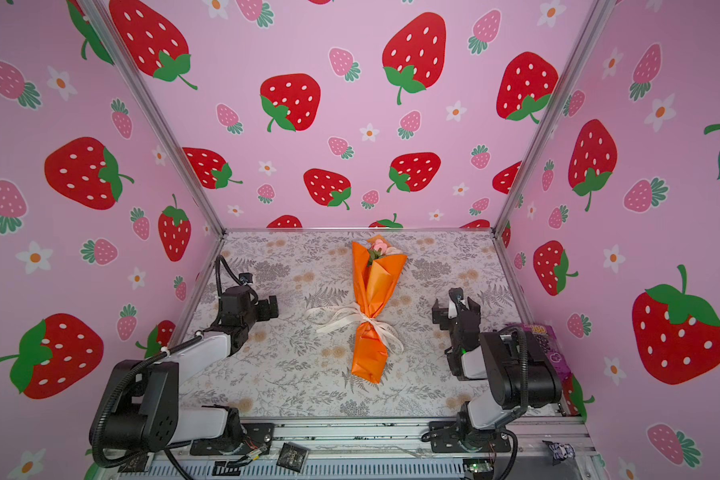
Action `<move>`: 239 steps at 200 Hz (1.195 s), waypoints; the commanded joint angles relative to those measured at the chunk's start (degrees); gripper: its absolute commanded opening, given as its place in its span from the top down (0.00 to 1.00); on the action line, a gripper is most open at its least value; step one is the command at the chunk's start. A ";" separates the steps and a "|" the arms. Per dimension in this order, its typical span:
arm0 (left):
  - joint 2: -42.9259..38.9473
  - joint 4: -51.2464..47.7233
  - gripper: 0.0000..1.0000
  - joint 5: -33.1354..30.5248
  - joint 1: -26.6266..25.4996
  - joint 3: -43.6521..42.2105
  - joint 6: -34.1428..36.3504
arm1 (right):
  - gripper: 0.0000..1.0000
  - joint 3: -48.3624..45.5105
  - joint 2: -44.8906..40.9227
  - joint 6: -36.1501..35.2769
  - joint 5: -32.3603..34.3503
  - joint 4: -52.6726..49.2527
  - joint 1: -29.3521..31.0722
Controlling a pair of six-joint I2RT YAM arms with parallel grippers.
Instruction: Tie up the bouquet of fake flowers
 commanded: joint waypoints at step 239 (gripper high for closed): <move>9.73 23.13 0.01 3.12 3.80 -3.58 2.49 | 0.00 3.52 0.13 3.07 7.55 2.35 -0.74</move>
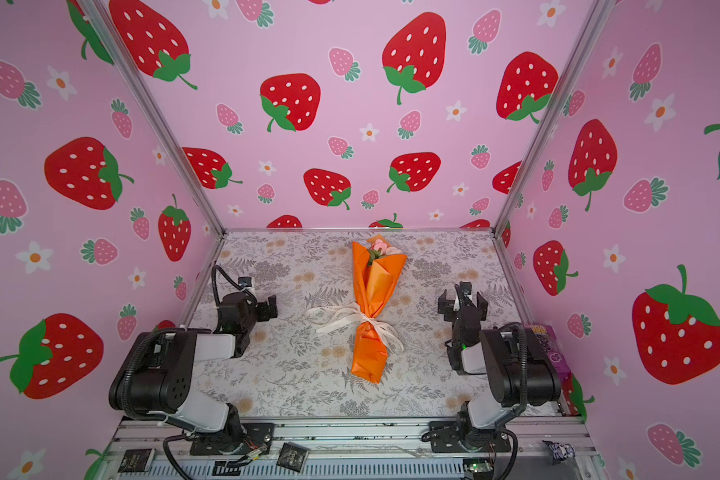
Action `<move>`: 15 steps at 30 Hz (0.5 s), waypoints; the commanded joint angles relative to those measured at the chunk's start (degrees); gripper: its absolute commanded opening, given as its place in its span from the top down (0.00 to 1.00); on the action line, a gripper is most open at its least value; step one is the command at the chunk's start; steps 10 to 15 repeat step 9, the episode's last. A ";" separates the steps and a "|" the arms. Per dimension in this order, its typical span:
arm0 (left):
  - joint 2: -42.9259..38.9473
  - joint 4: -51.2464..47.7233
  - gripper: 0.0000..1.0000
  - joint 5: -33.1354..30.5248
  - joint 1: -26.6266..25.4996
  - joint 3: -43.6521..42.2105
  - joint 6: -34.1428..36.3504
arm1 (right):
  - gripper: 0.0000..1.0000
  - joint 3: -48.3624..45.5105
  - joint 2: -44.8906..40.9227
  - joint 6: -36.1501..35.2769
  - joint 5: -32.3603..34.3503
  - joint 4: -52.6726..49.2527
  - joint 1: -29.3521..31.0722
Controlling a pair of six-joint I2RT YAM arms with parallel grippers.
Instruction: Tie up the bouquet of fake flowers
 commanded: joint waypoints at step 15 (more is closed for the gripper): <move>-0.64 1.55 0.01 -0.53 -0.12 1.33 -0.29 | 0.00 0.36 -0.18 0.31 0.81 1.45 -0.24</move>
